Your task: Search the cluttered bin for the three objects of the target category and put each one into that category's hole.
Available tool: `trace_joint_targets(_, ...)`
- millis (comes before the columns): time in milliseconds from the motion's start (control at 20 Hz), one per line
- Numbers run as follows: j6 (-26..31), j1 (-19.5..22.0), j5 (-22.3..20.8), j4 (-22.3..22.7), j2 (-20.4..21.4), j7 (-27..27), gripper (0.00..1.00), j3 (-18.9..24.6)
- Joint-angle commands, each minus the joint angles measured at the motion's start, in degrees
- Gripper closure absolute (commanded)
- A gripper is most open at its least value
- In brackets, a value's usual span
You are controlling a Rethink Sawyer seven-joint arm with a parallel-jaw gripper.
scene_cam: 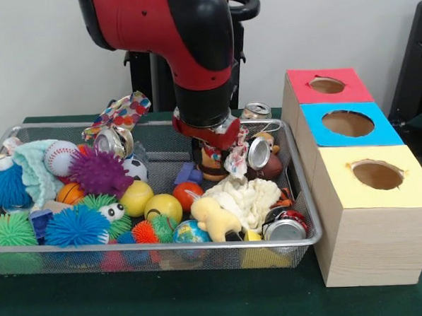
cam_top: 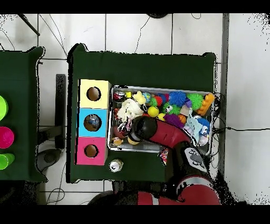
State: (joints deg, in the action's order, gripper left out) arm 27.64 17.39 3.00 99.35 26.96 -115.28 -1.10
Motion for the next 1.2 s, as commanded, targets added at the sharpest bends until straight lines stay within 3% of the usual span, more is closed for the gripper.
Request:
trace_joint_targets(50, 10.16, 0.99, -3.32, -7.0, 1.17, 0.43, 0.0, -0.46)
trace_joint_targets(350, 14.6, 3.9, -1.86, -4.74, 4.61, 1.36, 0.0, 3.06)
trace_joint_targets(600, 19.81, 5.81, -2.68, -7.4, 5.9, 3.74, 0.0, 3.77)
trace_joint_targets(1200, 23.01, 12.57, -8.4, -11.68, 5.84, 10.99, 0.0, 4.37)
